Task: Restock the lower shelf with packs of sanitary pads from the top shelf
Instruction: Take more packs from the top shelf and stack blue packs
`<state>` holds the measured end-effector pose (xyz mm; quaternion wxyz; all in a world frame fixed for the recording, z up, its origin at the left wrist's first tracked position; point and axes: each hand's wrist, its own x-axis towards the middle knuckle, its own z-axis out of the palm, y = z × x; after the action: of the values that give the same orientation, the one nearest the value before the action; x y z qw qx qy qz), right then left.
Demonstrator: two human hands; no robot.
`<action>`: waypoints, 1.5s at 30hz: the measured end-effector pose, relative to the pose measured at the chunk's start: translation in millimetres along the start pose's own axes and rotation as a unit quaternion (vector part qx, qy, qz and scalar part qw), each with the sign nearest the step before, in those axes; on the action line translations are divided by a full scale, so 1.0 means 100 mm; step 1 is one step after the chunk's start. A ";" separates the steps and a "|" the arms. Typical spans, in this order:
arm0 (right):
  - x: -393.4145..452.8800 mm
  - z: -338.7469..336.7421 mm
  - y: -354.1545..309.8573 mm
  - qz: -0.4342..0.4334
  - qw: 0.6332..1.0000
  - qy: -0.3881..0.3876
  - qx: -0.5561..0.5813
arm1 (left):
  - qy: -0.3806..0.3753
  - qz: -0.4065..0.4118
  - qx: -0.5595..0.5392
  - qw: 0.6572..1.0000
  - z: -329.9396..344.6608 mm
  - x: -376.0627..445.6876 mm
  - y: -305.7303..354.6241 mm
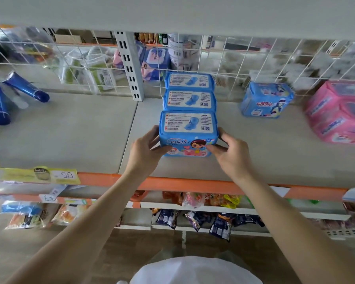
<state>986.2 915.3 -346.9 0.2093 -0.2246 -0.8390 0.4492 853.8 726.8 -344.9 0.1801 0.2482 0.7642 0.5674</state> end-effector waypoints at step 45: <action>-1.75 -4.26 -0.75 -0.383 0.880 0.245 -0.139 | 0.213 0.518 0.337 0.757 2.94 -1.89 3.73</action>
<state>1349.9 1060.4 -93.1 0.5301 -0.0154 -0.8356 0.1434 1235.8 932.0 -74.9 -0.4039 0.5237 0.6795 0.3178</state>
